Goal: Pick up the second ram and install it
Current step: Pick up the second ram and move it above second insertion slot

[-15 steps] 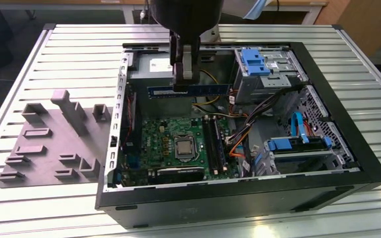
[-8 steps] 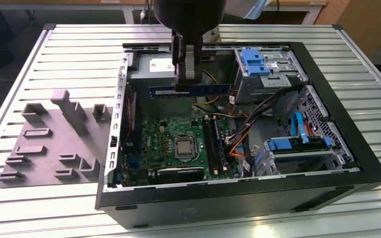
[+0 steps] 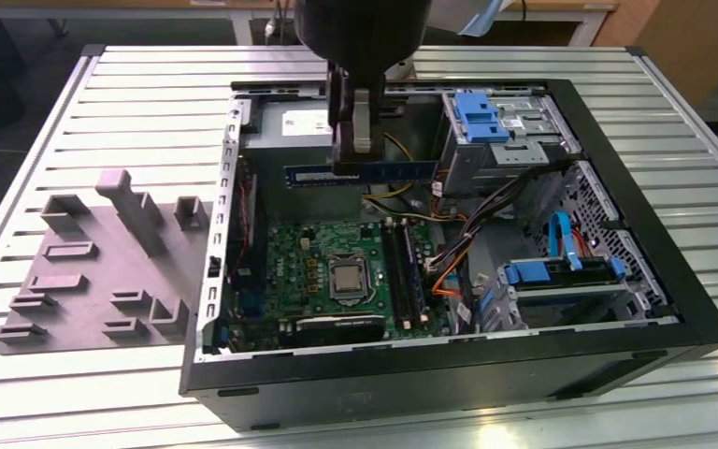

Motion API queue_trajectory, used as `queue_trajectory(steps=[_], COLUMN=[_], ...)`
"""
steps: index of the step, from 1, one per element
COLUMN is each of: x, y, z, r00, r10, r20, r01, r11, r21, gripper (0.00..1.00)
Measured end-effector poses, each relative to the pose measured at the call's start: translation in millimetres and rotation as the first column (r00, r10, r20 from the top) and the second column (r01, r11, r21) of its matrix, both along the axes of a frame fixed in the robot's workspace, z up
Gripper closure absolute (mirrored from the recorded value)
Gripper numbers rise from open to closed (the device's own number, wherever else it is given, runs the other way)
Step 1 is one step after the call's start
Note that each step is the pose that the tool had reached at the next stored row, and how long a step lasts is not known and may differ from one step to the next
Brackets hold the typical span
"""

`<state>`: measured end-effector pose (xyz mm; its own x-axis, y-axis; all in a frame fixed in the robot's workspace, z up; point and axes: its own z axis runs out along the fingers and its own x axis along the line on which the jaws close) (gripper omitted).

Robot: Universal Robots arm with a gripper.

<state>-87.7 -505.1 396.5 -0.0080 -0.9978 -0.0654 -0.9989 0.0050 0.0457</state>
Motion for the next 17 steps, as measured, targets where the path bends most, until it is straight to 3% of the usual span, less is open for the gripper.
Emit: queue_trajectory(steps=[17], x=[1.5], y=[0.0], z=[-7.9], r00=[1.0000], r10=[0.000], r20=[-0.0001], r01=[0.000], r11=[1.0000], r21=[0.0000], gripper=[0.89])
